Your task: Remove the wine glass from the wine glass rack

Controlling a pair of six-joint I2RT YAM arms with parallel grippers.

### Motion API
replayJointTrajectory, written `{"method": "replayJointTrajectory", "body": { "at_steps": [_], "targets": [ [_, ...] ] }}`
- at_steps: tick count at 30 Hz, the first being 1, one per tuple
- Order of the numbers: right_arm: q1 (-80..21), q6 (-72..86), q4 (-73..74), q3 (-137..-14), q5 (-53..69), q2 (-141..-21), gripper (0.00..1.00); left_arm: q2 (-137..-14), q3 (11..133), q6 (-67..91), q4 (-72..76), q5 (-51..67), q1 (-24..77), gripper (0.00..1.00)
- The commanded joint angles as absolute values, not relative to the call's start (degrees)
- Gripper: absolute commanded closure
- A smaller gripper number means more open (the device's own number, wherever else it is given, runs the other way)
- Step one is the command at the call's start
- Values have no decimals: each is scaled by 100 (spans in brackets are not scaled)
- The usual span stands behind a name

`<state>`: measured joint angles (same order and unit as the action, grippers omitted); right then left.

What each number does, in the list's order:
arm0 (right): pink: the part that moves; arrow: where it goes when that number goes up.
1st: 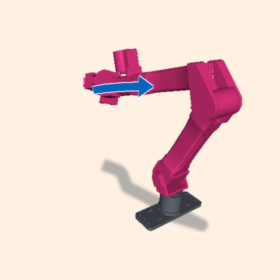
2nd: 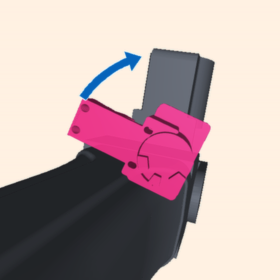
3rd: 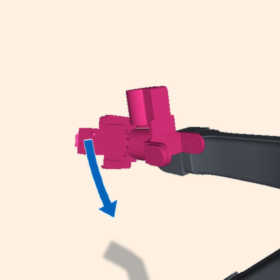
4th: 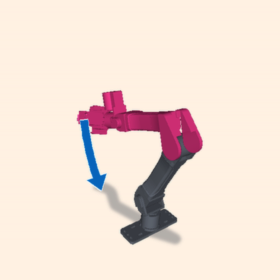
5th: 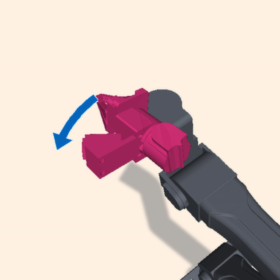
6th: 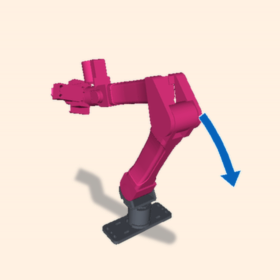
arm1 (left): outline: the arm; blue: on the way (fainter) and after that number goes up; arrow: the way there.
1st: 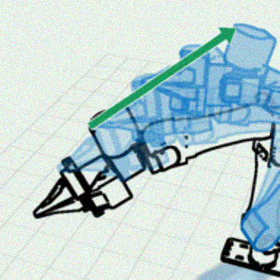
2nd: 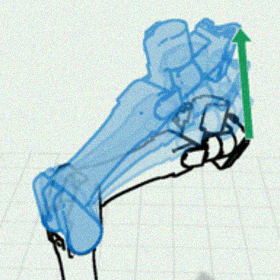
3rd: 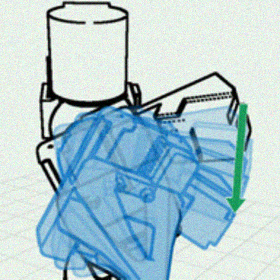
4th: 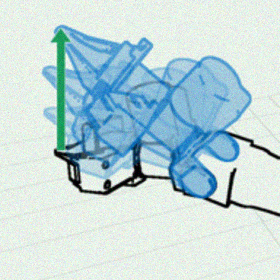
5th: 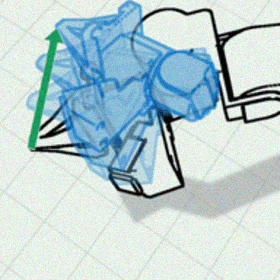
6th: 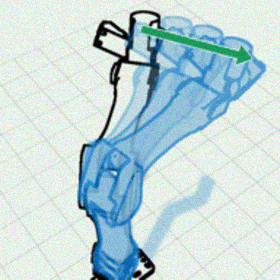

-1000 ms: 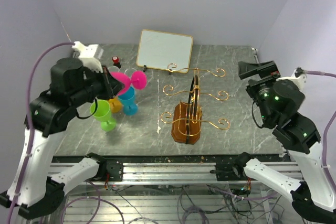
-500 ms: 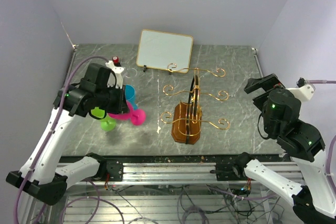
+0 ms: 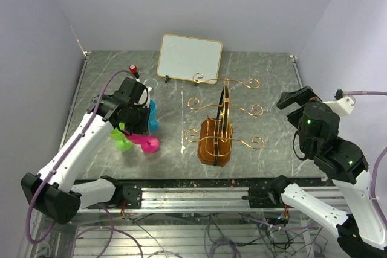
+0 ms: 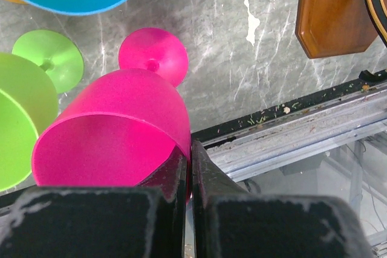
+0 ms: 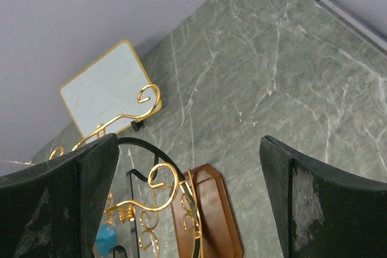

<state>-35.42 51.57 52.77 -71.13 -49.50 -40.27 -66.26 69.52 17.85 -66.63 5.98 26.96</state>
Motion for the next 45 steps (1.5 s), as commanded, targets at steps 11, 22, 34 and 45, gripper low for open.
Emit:
{"method": "replayJointTrajectory", "body": {
  "at_steps": [11,22,34,45],
  "targets": [
    [-3540,5092,5143,-6914,-4962,-3902,0,-7123,6657,2232,-6199,-458,3251,93],
    [-3539,5067,5114,-6834,-4901,-3883,0,-7414,6512,2320,-5982,-790,3261,93],
    [-3537,4985,5262,-6978,-4983,-3846,0,-7428,6442,2466,-6003,-1023,3260,82],
    [-3535,4794,5174,-6977,-4873,-3890,0,-7102,7085,2611,-6330,-1032,3253,44]
  ]
}}
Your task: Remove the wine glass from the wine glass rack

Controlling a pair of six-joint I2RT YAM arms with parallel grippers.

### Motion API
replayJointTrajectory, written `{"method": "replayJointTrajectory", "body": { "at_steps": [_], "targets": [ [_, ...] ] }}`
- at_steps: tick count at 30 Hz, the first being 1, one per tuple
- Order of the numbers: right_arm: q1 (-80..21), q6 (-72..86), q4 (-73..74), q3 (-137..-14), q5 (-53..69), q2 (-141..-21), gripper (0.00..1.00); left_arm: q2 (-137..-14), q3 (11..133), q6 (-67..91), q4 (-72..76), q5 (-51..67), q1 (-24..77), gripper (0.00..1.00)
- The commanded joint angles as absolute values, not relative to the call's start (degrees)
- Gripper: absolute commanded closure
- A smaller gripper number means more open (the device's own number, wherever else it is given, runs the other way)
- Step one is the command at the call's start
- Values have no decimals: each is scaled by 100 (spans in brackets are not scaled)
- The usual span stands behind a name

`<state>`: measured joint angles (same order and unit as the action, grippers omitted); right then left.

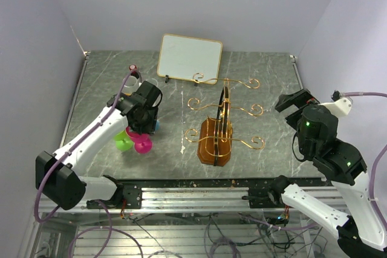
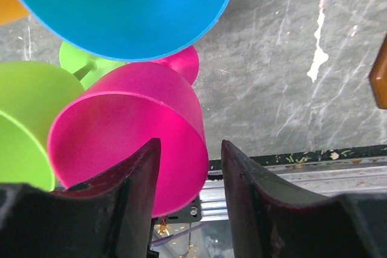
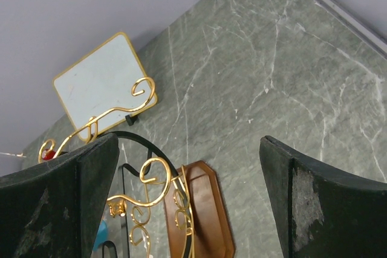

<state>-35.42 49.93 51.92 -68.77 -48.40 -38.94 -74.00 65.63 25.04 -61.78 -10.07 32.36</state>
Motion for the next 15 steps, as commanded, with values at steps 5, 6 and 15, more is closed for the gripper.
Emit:
{"method": "replayJointTrajectory", "body": {
  "at_steps": [5,6,15],
  "targets": [
    [-3538,3414,4594,-7219,-4265,-4078,0,-6466,7752,2606,-6017,-1050,3261,26],
    [-3536,3214,4549,-7384,-4193,-4186,0,-6353,7924,2586,-5906,-1046,3256,24],
    [-3536,2430,3916,-8948,-3240,-4744,0,-6453,11299,1742,-6067,-1378,3261,13]
  ]
}}
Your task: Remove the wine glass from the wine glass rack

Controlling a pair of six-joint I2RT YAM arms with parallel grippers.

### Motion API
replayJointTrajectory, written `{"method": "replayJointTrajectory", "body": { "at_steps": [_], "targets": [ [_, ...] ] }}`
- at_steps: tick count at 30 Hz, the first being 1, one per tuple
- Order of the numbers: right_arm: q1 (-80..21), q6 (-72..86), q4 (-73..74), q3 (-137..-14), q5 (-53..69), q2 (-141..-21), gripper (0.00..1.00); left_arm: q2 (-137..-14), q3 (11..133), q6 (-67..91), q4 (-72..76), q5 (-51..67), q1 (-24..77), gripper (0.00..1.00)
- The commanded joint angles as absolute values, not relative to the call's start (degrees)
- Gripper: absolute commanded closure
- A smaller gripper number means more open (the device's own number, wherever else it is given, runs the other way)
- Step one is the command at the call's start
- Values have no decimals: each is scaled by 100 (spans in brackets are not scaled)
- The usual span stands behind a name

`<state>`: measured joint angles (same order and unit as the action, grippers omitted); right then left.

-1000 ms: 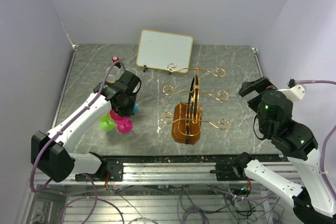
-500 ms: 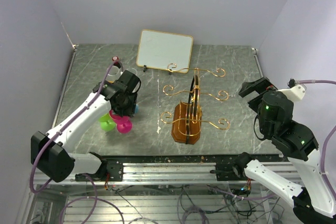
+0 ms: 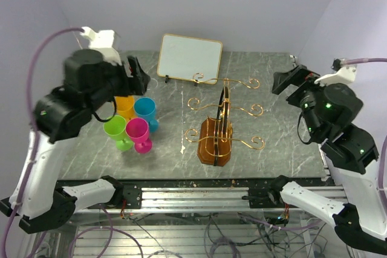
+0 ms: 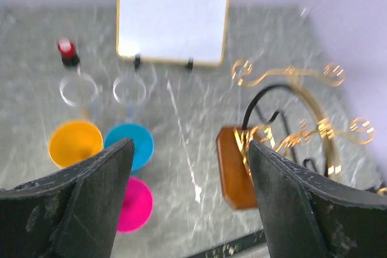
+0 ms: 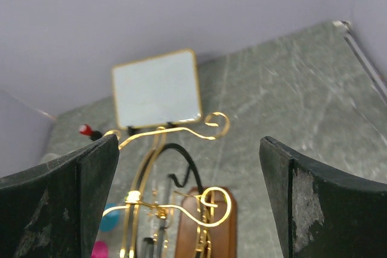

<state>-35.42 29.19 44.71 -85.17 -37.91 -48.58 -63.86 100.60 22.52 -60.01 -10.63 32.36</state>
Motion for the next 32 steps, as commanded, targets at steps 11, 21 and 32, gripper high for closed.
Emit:
{"method": "replayJointTrajectory", "body": {
  "at_steps": [11,21,32],
  "targets": [
    [-3539,2527,2899,-9304,-2655,-4128,0,-5000,11775,1577,-4632,-1689,3256,23],
    [-3529,2825,2857,-9236,-2623,-3810,0,-4767,11665,1655,-4590,-1685,3254,23],
    [-3519,2498,2732,-9097,-2510,-3800,0,-4655,11328,1779,-4381,-1564,3258,24]
  ]
}}
